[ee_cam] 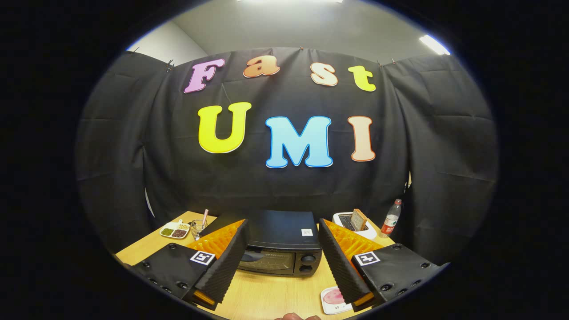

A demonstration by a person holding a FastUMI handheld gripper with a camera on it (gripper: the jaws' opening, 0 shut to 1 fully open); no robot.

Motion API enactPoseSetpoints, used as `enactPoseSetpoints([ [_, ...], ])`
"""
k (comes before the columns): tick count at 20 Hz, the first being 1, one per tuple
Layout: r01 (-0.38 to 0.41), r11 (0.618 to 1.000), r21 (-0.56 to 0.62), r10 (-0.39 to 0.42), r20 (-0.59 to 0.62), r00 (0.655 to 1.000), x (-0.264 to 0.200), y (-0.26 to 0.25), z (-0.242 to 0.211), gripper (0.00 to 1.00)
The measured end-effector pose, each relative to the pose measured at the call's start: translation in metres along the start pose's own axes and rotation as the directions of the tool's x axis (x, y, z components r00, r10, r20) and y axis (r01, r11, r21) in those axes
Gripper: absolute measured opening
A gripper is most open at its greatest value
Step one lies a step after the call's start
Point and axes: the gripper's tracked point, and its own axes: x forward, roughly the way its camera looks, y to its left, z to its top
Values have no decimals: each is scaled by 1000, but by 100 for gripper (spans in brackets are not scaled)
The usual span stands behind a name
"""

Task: Open the toaster oven, put the food inside, and close the toaster oven door.

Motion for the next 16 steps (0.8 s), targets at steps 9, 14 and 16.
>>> enactPoseSetpoints([
  [9,-36,999,0,36,-36,999,36,40,-8,98],
  [14,-45,999,-9,44,-100,994,62,56,-34,98],
  [16,-41,999,-18,39,-124,992,76,60,-49,98],
])
